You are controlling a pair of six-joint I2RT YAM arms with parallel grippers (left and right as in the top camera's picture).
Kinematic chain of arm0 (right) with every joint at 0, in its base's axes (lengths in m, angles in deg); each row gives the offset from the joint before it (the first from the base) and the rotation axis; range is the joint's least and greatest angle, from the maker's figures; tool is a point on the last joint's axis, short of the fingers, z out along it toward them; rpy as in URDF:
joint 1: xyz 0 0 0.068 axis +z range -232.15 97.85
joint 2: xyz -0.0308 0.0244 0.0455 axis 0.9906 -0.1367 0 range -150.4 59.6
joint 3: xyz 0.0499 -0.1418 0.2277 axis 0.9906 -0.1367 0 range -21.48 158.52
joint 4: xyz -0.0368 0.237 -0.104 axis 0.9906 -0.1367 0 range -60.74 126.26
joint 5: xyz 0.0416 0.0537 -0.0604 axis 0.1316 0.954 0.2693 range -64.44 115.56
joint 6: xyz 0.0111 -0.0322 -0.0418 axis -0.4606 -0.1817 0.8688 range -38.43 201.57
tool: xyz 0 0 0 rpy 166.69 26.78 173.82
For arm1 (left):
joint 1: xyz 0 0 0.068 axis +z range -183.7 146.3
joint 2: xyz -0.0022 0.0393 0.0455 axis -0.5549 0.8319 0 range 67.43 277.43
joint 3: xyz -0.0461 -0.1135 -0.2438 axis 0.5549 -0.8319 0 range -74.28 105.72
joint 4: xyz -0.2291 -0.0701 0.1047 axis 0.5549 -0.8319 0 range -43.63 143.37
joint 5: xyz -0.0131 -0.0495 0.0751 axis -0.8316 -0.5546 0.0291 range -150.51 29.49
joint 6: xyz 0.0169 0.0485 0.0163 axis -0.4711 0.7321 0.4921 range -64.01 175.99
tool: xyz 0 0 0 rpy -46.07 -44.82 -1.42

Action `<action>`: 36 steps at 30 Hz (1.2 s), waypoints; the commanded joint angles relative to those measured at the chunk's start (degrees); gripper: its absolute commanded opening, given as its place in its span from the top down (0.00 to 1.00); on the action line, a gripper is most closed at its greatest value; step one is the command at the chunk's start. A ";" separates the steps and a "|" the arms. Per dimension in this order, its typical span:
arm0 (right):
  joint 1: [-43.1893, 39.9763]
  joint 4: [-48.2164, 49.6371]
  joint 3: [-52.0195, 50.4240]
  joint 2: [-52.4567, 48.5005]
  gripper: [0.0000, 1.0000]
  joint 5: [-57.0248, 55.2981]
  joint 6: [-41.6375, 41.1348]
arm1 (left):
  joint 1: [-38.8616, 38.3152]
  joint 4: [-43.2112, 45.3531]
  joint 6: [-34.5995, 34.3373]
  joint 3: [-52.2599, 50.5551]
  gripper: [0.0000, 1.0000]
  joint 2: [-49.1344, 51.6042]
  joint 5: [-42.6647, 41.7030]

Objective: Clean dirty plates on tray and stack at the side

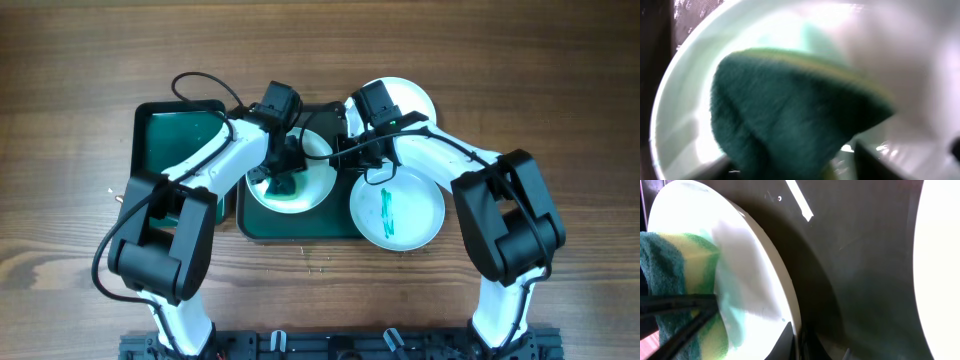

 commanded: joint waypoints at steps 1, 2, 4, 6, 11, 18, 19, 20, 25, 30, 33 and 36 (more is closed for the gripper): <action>-0.24 0.37 -0.37 -0.44 0.96 1.33 0.15 | 0.42 -2.69 3.61 0.42 0.91 0.52 3.89; -0.24 0.37 -0.37 -0.44 0.96 1.36 0.15 | 0.44 -2.62 3.61 0.42 0.96 0.52 3.89; -0.24 0.33 -0.37 -0.44 0.96 1.36 0.13 | 0.44 -2.14 3.37 0.42 0.96 0.52 3.85; -0.24 0.28 -0.37 -0.44 0.96 1.33 0.15 | 0.59 -1.60 2.80 0.48 0.96 0.46 3.85; -0.24 0.28 -0.37 -0.44 0.96 1.16 0.13 | 4.83 -2.75 -4.46 0.63 0.96 0.31 3.85; -0.24 0.35 -0.37 -0.44 0.96 1.18 0.00 | 3.17 -4.57 3.02 0.63 0.96 0.31 -17.70; -0.24 0.31 -0.37 -0.44 0.95 1.18 0.02 | 2.43 -3.52 3.58 0.63 0.96 0.31 -20.39; -0.24 0.28 -0.37 -0.44 0.96 1.18 0.00 | 1.90 -2.67 3.06 0.63 0.96 0.31 -20.94; -0.24 0.15 -0.37 -0.44 0.96 1.18 0.00 | 1.38 2.58 -1.90 0.63 0.96 0.31 -17.81; -0.24 0.13 -0.37 -0.44 0.96 1.16 0.04 | 1.60 2.16 -4.87 0.63 0.96 0.31 1.99; -0.24 0.15 -0.37 -0.44 0.96 1.18 -0.04 | 1.60 -1.90 -7.41 0.63 0.96 0.31 8.35; -0.24 0.15 -0.37 -0.44 0.96 1.18 -0.04 | 1.42 -5.46 -7.28 0.63 0.96 0.31 4.90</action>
